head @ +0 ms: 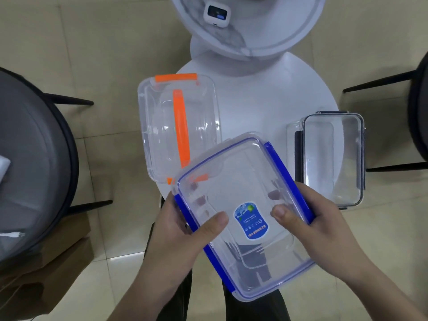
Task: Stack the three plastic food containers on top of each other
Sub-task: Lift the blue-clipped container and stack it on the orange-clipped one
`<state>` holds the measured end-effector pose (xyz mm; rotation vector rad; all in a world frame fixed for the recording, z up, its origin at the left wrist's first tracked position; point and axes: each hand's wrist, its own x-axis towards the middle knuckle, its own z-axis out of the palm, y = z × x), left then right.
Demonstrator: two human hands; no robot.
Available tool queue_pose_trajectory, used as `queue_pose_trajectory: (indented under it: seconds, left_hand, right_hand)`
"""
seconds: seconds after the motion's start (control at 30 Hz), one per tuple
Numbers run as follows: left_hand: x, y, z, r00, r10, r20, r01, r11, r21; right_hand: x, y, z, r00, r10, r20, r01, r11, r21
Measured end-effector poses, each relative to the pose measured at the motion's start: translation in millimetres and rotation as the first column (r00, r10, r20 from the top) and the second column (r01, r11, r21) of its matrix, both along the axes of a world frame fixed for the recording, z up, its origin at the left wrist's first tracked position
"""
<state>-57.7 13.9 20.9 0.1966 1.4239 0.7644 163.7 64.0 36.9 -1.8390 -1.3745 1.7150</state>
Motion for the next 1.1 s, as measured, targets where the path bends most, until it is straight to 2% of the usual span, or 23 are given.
queue_pose_trajectory:
  seconds: [0.23, 0.47, 0.77, 1.1]
  left_hand:
    - [13.0, -11.0, -5.7, 0.996, -0.09, -0.002, 0.09, 0.994, -0.063]
    - [11.7, -7.5, -5.2, 0.995, -0.096, -0.005, 0.096, 0.995, -0.022]
    - [-3.5, -4.6, -5.4, 0.997, -0.079, -0.019, 0.079, 0.997, 0.002]
    - [-30.4, 4.8, -9.7, 0.996, 0.052, -0.072, -0.044, 0.993, 0.107]
  right_hand:
    - [-6.2, -6.3, -3.3, 0.996, -0.086, 0.015, 0.086, 0.996, 0.021]
    - [-6.1, -9.9, -3.5, 0.994, -0.112, 0.015, 0.112, 0.993, 0.023]
    - [-20.4, -8.4, -10.0, 0.995, -0.072, 0.069, 0.068, 0.996, 0.058]
    - [-60.9, 5.1, -22.4, 0.997, -0.072, 0.018, 0.07, 0.993, 0.099]
